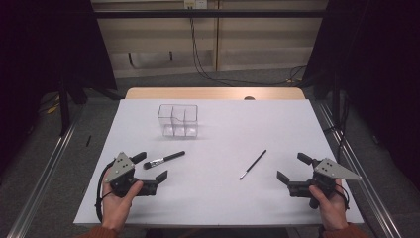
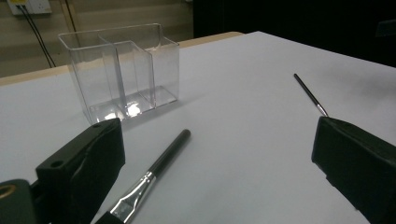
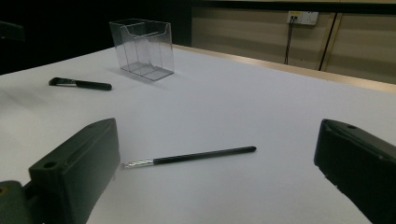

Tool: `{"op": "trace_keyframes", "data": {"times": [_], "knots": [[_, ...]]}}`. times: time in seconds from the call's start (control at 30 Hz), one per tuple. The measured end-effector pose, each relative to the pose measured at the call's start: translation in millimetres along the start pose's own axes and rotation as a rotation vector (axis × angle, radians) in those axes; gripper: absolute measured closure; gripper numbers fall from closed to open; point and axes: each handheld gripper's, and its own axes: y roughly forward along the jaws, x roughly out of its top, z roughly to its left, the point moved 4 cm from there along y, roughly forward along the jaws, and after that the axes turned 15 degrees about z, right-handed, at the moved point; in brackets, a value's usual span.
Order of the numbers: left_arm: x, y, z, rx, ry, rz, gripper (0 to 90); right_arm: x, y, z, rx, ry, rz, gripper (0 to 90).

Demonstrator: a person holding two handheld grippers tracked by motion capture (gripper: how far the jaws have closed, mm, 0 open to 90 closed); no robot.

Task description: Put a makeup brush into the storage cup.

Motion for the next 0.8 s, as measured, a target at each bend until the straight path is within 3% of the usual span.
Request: {"op": "trace_keyframes", "data": {"times": [0.07, 0.2, 0.23, 0.53, 0.8], "knots": [[3.9, 1.1, 4.4, -0.004, -0.021, -0.018, 2.6, 0.2, -0.1, 0.3, 0.002, -0.001, -0.001, 0.0], [6.9, 4.3, 13.0, 0.031, -0.001, -0.003, 2.7, 0.4, 0.3, -0.3, 0.002, 0.007, -0.002, 0.0], [8.5, 6.2, 16.2, 0.025, -0.020, -0.017, 2.7, 0.3, 0.7, -0.6, 0.002, 0.003, 0.001, 0.0], [21.6, 13.3, 23.0, 0.033, 0.000, -0.021, 2.0, 0.0, 0.8, -0.3, 0.006, 0.000, 0.004, 0.0], [30.9, 25.1, 33.0, 0.069, 0.012, -0.019, 2.0, 0.0, 1.2, -0.2, 0.009, -0.003, 0.005, 0.0]]}}
